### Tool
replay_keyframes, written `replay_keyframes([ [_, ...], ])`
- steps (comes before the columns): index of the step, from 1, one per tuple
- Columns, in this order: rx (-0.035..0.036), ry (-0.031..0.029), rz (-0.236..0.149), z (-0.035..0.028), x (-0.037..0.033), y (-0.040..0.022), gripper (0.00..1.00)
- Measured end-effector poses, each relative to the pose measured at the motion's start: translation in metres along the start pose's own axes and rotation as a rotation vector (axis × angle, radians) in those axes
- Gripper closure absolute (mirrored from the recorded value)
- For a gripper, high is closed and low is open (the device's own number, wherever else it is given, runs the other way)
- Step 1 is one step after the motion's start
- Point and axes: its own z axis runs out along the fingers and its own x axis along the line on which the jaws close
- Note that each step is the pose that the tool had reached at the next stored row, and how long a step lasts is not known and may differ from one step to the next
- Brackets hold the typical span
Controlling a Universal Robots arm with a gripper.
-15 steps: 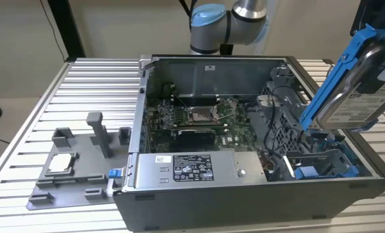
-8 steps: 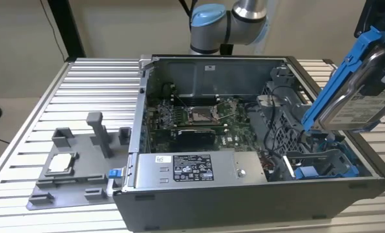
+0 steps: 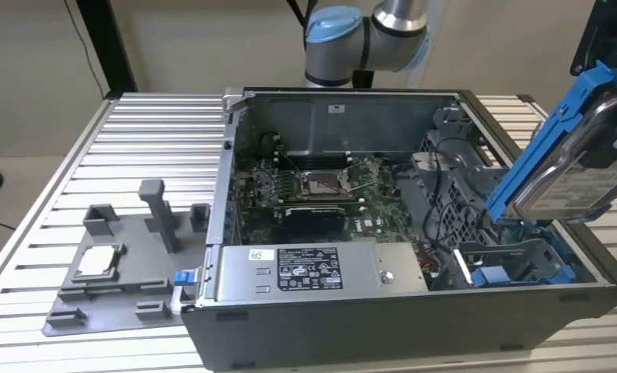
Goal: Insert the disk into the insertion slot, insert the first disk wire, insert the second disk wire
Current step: 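Insert the disk into the insertion slot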
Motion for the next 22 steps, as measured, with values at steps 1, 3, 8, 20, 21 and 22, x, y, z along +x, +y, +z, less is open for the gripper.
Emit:
replay_keyframes([
  [1, 0.0, 0.0, 0.0, 0.0017, 0.0007, -0.0002, 1.0],
  [3, 0.0, -0.0001, 0.0, 0.0053, 0.002, -0.0005, 1.0],
  [8, 0.0002, -0.0002, 0.0, 0.014, 0.004, -0.0009, 1.0],
  [20, 0.004, 0.0002, -0.014, 0.0296, 0.0053, -0.0016, 1.0],
  [21, 0.004, 0.0002, -0.014, 0.0308, 0.0053, -0.0016, 1.0],
  [22, 0.0041, 0.0, -0.015, 0.0322, 0.0055, -0.0017, 1.0],
])
